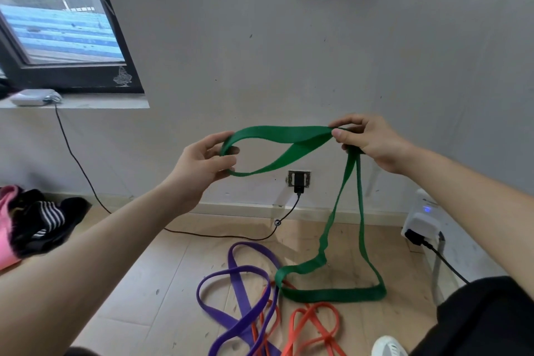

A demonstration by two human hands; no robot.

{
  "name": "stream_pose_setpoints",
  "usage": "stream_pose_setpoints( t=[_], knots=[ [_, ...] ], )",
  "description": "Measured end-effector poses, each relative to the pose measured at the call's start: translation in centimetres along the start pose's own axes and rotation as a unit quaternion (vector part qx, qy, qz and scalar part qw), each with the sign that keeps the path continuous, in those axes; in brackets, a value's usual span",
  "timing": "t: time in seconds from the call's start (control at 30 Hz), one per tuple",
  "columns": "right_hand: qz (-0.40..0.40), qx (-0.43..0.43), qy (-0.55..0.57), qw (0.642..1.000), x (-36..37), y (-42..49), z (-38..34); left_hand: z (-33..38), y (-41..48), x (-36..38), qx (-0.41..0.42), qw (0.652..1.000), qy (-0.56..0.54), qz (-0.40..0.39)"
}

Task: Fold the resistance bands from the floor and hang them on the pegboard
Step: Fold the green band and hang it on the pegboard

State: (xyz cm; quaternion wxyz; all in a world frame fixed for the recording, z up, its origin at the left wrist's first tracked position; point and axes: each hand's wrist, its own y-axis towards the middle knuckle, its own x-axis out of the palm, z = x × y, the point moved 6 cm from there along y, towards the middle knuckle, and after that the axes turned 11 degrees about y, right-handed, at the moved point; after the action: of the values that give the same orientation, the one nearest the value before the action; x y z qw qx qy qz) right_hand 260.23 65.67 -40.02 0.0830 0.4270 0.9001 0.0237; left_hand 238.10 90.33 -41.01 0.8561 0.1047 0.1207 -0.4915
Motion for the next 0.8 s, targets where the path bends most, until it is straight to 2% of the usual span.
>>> stream_pose_setpoints(
  t=[0.13, 0.23, 0.3, 0.47, 0.6, 0.8],
  knots=[
    [-0.013, 0.003, 0.061, 0.998, 0.5, -0.3, -1.1, -1.7, 0.5, -1.1, -0.01, 0.989, 0.143, 0.03],
    [-0.036, -0.006, 0.109, 0.993, 1.3, -0.7, -2.4, -3.1, 0.5, -1.4, -0.03, 0.966, 0.255, -0.007],
    [-0.058, -0.013, 0.118, 0.991, 1.9, -0.9, -3.2, -3.7, 0.3, -1.5, -0.048, 0.956, 0.29, -0.024],
    [-0.113, -0.018, 0.05, 0.992, 4.5, -1.8, -3.3, -2.5, 0.2, -0.3, -0.02, 0.959, 0.279, -0.045],
    [-0.151, -0.002, -0.024, 0.988, 5.9, -2.8, -2.9, -0.4, -0.6, 2.2, 0.053, 0.958, 0.269, -0.085],
    [-0.227, -0.005, -0.067, 0.972, 7.8, -4.3, -3.7, 2.1, -1.2, 5.6, 0.144, 0.944, 0.273, -0.119]
  ],
)
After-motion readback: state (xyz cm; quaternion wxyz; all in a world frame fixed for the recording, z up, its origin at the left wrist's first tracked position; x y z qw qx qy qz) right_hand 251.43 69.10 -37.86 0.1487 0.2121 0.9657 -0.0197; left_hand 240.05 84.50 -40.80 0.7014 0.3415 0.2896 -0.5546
